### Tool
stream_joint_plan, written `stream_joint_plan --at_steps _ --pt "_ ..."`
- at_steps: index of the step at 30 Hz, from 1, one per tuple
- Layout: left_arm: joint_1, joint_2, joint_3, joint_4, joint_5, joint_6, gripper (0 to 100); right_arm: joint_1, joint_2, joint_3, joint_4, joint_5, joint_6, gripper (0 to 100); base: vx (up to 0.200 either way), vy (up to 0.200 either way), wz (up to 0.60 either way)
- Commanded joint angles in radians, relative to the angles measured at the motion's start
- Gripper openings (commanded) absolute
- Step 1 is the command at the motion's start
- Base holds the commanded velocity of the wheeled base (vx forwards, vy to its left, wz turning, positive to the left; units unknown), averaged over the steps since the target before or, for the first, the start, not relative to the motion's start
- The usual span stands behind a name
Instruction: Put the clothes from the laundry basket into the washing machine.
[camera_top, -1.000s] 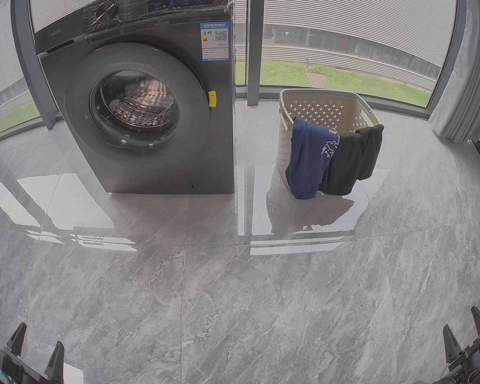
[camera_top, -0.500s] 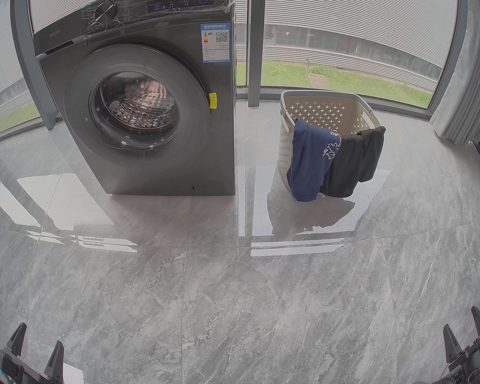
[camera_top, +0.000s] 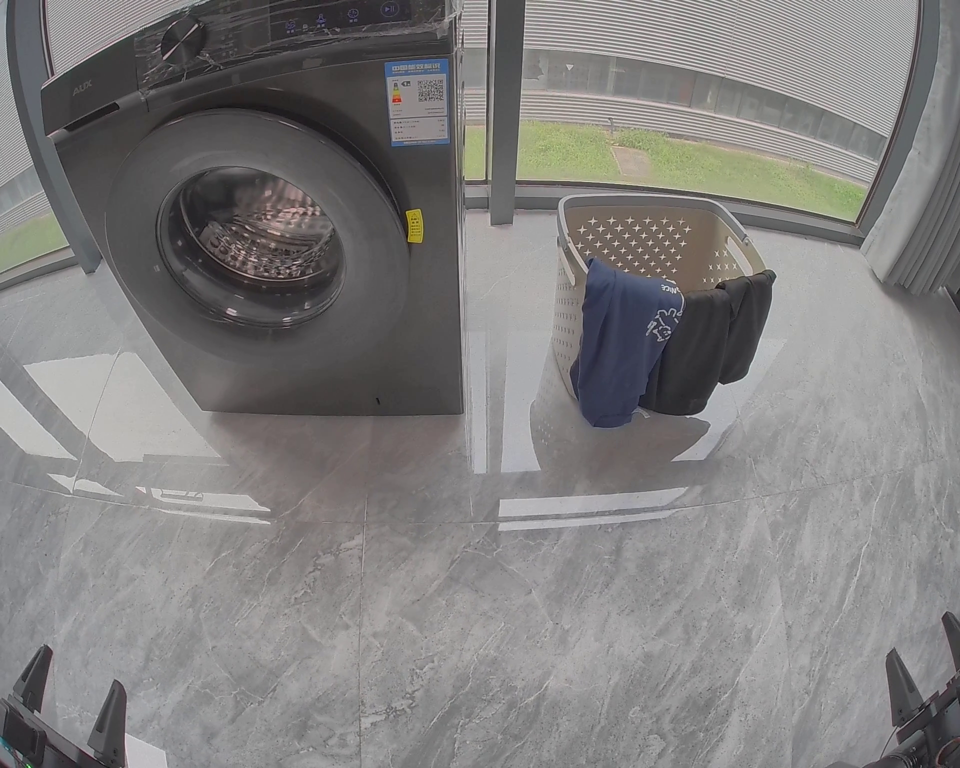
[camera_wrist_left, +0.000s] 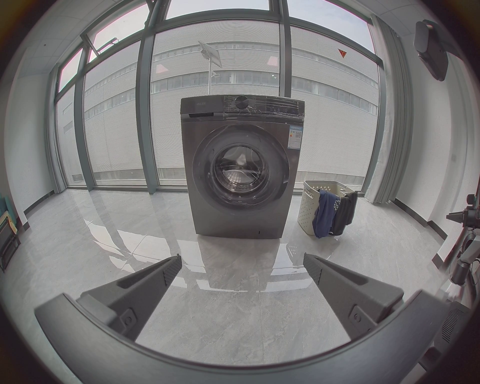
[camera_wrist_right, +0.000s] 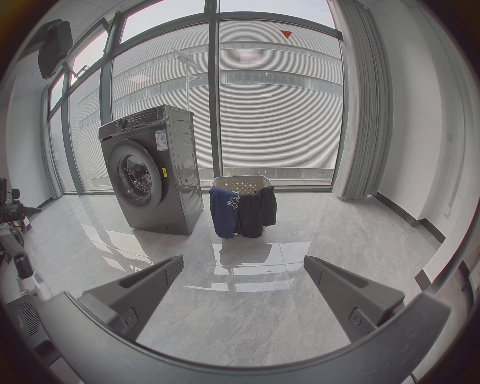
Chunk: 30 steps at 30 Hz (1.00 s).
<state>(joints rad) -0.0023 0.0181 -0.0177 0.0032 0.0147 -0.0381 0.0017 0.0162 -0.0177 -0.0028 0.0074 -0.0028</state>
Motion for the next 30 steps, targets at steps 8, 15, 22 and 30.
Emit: stream_joint_plan --at_steps 8,15,22,30 --pt "-0.001 -0.013 0.015 0.0 0.001 0.0 100 -0.002 -0.016 0.018 0.0 -0.001 0.001 100 0.15 0.0 0.0" --pt "-0.001 -0.013 0.015 0.0 0.001 0.0 100 -0.002 -0.016 0.016 0.0 -0.001 0.001 100 0.2 0.0 0.0" --pt "-0.001 -0.013 0.015 0.0 0.001 0.0 100 0.0 -0.016 0.018 0.0 -0.001 0.001 100 0.143 0.0 0.0" --pt "-0.001 -0.013 0.015 0.001 0.001 0.0 100 0.0 -0.016 0.018 0.0 -0.001 0.001 100 0.0 -0.125 0.0"
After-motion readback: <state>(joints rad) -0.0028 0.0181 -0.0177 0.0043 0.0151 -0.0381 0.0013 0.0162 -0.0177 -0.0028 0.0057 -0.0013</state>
